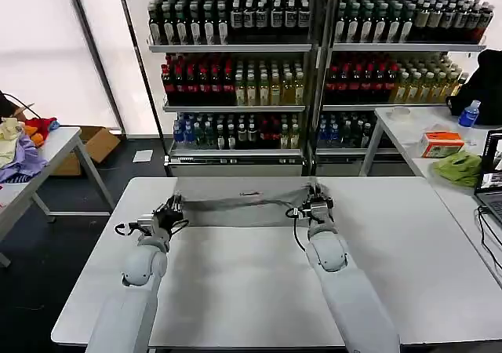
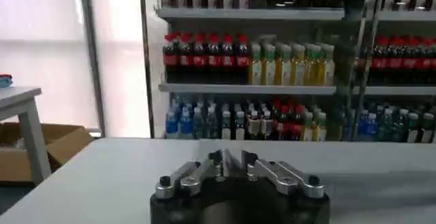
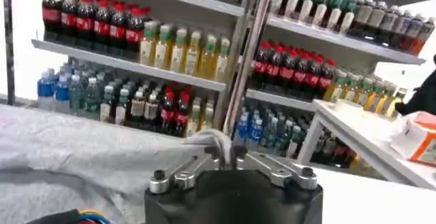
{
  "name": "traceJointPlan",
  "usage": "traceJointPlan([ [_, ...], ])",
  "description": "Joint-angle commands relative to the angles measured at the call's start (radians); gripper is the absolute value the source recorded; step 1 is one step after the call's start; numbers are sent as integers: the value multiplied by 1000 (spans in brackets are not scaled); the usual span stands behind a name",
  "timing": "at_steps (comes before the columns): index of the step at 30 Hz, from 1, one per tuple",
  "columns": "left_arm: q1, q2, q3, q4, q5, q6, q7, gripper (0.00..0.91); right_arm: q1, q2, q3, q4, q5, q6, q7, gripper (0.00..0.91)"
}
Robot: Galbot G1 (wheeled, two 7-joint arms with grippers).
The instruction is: Fold and organize the clothes.
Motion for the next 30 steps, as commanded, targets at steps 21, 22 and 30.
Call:
traceJointPlan([
  [21, 130, -2, -26, -132, 25, 85, -27, 907, -57, -49, 23, 149, 147, -127, 105, 907],
  [22, 135, -4, -27, -135, 25, 88, -26, 907, -73, -54, 27, 175, 148, -135, 107, 907],
  [30, 164, -14, -27, -149, 52, 101, -23, 907, -203, -89, 35, 283, 141, -175, 110, 907],
])
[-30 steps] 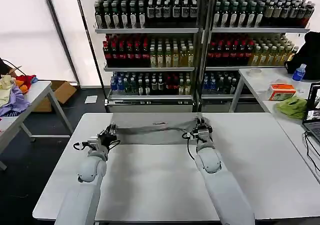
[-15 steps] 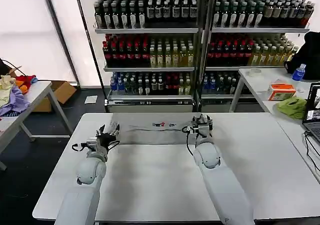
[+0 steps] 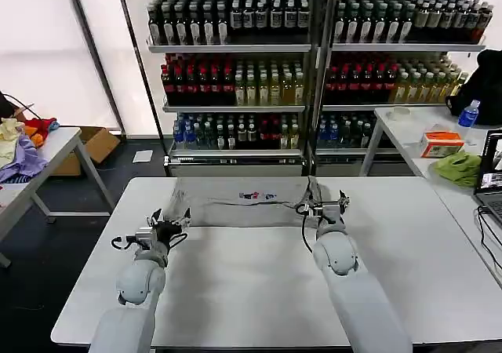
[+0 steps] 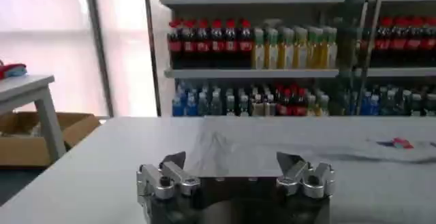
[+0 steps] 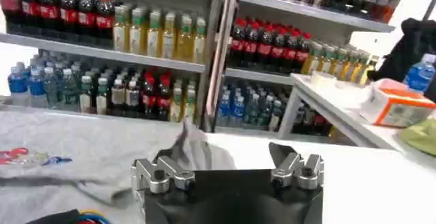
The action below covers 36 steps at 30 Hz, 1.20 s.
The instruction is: Fold and organize the clothes.
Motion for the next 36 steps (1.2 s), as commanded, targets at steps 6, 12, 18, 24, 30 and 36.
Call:
traceJointPlan([
  [6, 38, -1, -6, -23, 19, 14, 0, 907, -108, -21, 9, 84, 13, -35, 4, 907],
  [12, 42, -1, -6, -15, 23, 12, 1, 907, -121, -3, 8, 69, 6, -31, -23, 907],
  [18, 38, 0, -8, -2, 26, 12, 4, 907, -101, 16, 1, 31, 0, -23, -26, 907],
  [24, 50, 8, -9, 6, 31, 14, 15, 756, -98, 34, 10, 14, 4, -22, -23, 766],
  [30, 61, 14, -1, 4, 57, 22, 23, 907, -131, 85, 60, 9, 20, -9, -22, 746],
  [36, 22, 26, 5, -4, 36, 0, 8, 907, -146, 101, 84, 1, 23, -3, -33, 746],
])
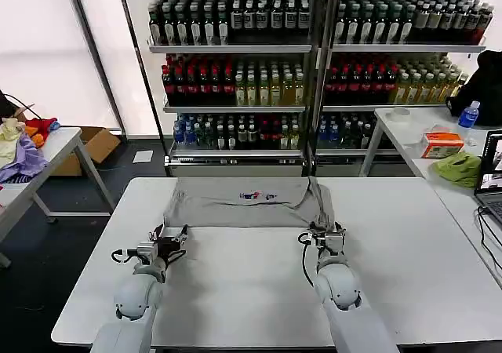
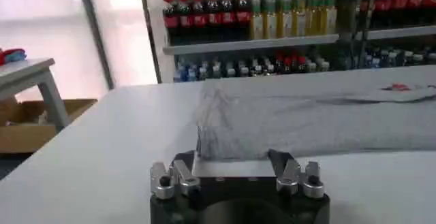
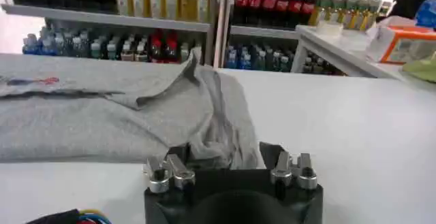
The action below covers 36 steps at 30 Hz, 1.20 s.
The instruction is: Fold and organize the clothes.
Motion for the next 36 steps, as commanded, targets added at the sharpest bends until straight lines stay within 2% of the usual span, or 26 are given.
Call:
traceJointPlan([
  [1, -28, 2, 0, -5, -13, -15, -7, 907, -19, 27, 22, -9, 7, 1, 0, 756],
  [9, -82, 9, -9, 66, -43, -15, -12, 907, -18, 27, 19, -20, -2, 0, -10, 756],
  [10, -87, 7, -9, 84, -44, -16, -11, 856, -17, 27, 19, -27, -3, 2, -11, 756],
  [11, -91, 6, -9, 94, -45, -16, -9, 655, -16, 28, 20, -32, -4, 2, -12, 746],
  [12, -99, 4, -9, 109, -45, -15, -7, 393, -14, 28, 20, -39, -4, 3, -13, 736],
  [13, -101, 3, -9, 118, -44, -14, -6, 252, -13, 28, 19, -43, -4, 4, -14, 695],
  [14, -106, 2, -8, 130, -43, -12, -3, 40, -12, 28, 19, -45, -4, 4, -14, 584],
  [15, -107, 2, -7, 134, -42, -11, -2, 30, -11, 28, 18, -49, -4, 4, -16, 524],
  [16, -106, 2, -6, 136, -40, -10, -1, 10, -11, 28, 17, -50, -4, 3, -17, 413],
  [17, -103, 4, -3, 135, -39, -2, 2, 0, -11, 28, 16, -52, -3, 3, -18, 212],
  [19, -97, 7, 3, 129, -37, 7, 5, 0, -11, 29, 14, -55, -3, 3, -20, 30],
  [20, -89, 11, 9, 123, -31, 14, 8, 0, -11, 29, 13, -57, 1, 2, -19, 0],
  [29, -62, 20, 14, 95, -29, 75, 21, 0, -39, 15, 1, 1, 20, -20, 1, 0],
  [36, -76, 16, 6, 86, -59, 79, 27, 0, -57, 11, 3, 30, 16, -15, 11, 0],
])
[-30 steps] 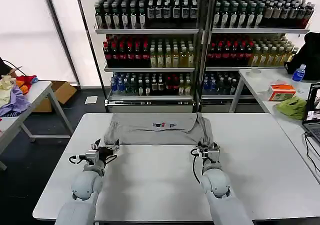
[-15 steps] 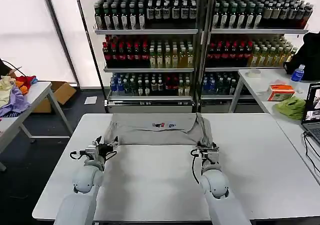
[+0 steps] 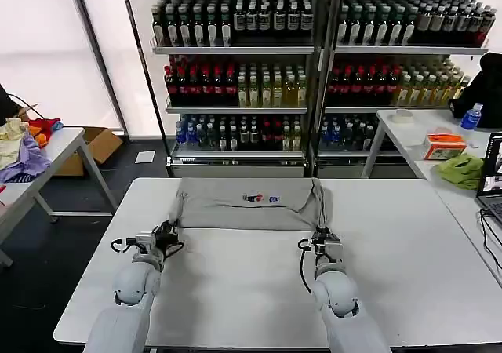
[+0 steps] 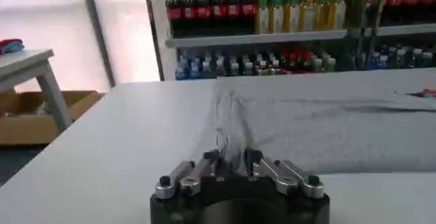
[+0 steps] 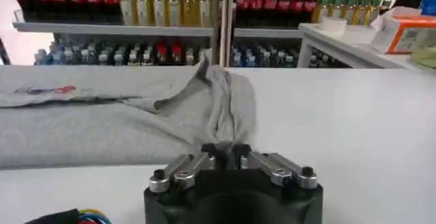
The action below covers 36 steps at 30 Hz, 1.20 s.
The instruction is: Fold and organize the clothes.
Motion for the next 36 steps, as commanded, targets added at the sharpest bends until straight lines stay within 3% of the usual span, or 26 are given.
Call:
traceJointPlan([
  [1, -3, -1, 0, -1, -16, 19, 3, 0, -9, -1, 1, 20, 2, -3, 4, 0],
  [12, 63, 9, 12, -135, -24, 21, -6, 0, -60, -11, -2, 125, 4, -12, 34, 0],
  [27, 492, 61, -42, -632, -21, 30, -33, 0, -300, -76, -20, 480, -1, -25, 100, 0],
  [36, 739, 17, -61, -814, 58, -43, -33, 0, -536, -106, 6, 673, -6, -15, 129, 0],
])
